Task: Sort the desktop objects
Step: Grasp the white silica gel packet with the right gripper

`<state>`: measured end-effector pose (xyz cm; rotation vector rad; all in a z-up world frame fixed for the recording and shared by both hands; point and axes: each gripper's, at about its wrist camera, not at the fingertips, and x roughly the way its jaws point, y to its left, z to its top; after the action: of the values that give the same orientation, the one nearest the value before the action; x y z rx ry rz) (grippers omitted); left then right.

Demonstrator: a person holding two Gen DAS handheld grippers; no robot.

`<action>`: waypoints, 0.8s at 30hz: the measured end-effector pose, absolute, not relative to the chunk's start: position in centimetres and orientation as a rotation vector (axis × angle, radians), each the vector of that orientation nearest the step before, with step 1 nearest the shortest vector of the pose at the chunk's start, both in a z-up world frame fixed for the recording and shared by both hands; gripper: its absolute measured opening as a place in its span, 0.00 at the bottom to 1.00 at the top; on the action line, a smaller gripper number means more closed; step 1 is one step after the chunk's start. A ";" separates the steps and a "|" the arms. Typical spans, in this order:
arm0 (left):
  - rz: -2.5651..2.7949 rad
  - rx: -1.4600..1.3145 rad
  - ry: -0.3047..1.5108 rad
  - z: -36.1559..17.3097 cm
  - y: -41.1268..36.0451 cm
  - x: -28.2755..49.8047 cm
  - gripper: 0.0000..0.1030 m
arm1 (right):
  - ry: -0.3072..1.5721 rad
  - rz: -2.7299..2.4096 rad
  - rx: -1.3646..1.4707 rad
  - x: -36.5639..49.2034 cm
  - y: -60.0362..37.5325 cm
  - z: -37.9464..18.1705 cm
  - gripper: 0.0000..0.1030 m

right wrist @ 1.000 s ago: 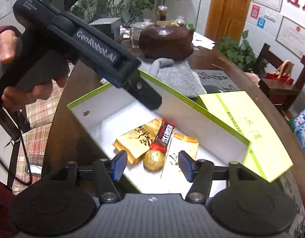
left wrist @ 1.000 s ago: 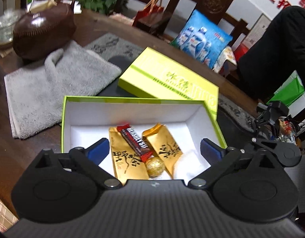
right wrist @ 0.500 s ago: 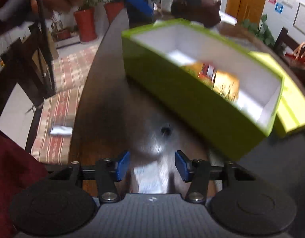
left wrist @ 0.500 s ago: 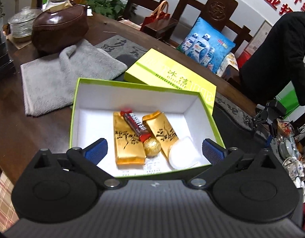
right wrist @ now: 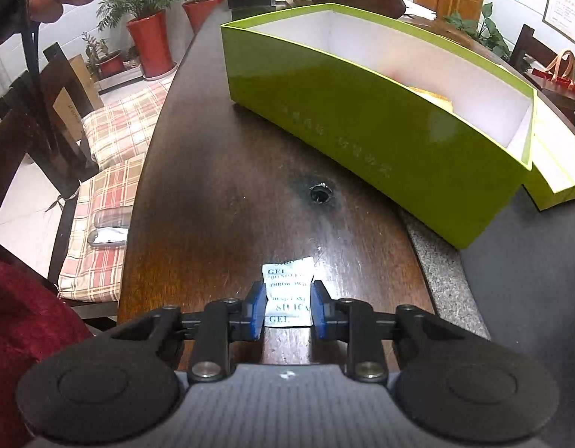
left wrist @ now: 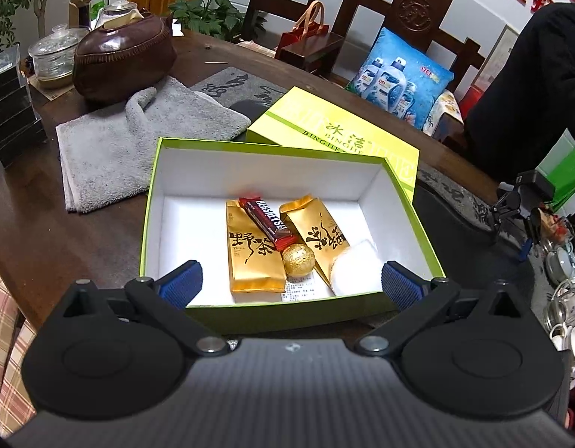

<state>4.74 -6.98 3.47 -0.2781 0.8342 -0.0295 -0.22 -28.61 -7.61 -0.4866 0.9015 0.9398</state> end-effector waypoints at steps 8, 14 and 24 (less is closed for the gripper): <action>-0.077 -0.275 0.838 3.4 -8.6 5.2 0.99 | 0.914 0.869 -0.454 -1.3 -31.1 -7.5 0.17; -0.125 -0.232 0.840 3.3 -10.9 5.8 0.99 | 0.934 0.768 -0.419 -2.3 -34.3 -7.3 0.17; -0.063 -0.122 0.792 3.7 -13.5 6.2 0.99 | 0.977 0.530 -0.309 -4.9 -42.7 -7.0 0.17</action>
<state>6.23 -13.49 3.73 -0.1224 0.7924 -0.0632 -4.92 -42.70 -7.01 -0.3094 0.9774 0.5301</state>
